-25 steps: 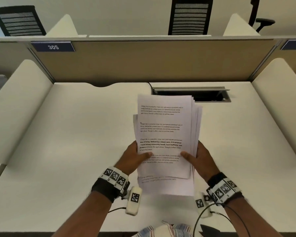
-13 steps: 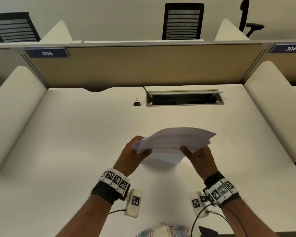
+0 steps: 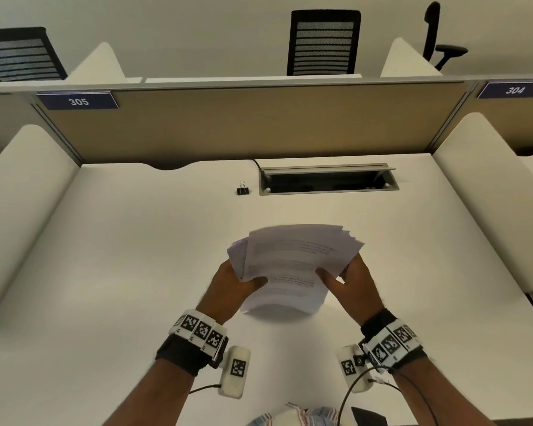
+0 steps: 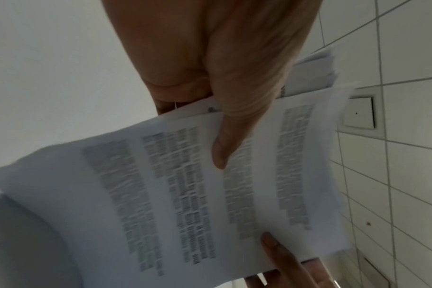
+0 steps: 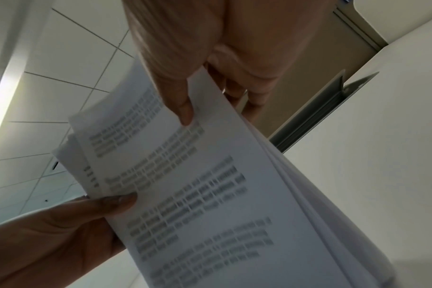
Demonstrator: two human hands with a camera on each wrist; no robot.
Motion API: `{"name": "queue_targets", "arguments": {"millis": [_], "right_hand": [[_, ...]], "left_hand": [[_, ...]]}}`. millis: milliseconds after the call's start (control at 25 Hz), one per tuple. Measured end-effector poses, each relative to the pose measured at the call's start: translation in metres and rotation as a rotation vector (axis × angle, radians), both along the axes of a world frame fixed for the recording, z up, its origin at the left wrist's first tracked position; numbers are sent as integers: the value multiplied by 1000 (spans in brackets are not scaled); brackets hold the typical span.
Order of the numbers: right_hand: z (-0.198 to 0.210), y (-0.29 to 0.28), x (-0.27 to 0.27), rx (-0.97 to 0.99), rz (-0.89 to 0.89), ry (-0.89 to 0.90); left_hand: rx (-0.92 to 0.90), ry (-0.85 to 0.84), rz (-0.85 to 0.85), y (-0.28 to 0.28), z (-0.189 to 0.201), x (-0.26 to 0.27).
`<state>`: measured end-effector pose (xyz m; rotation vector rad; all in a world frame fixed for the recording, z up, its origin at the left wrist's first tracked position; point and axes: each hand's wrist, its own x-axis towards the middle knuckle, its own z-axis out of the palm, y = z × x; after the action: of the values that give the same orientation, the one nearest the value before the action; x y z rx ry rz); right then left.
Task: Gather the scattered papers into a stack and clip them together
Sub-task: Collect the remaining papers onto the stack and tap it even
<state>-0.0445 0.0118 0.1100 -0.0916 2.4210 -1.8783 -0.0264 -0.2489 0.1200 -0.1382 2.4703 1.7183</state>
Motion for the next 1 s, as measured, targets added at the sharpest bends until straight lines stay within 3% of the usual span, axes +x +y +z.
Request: {"name": "queue_targets", "arguments": {"millis": [240,400,640,840,1000], "right_hand": [[1,-11,-1,2,6,43],[0,-18,-1,-50,-20,21],[5,-14,1,-83,-24,156],[-4,-19,1,-51,6,89],[6,-24,-2,-62,-28,87]], "left_hand": [[98,-96,25,0,-6,2],[142,-73,42,3,-4,1],[154,33,28,-3,1,0],[127,19,-11,-1,1,1],[146,6,52,2,10,1]]}}
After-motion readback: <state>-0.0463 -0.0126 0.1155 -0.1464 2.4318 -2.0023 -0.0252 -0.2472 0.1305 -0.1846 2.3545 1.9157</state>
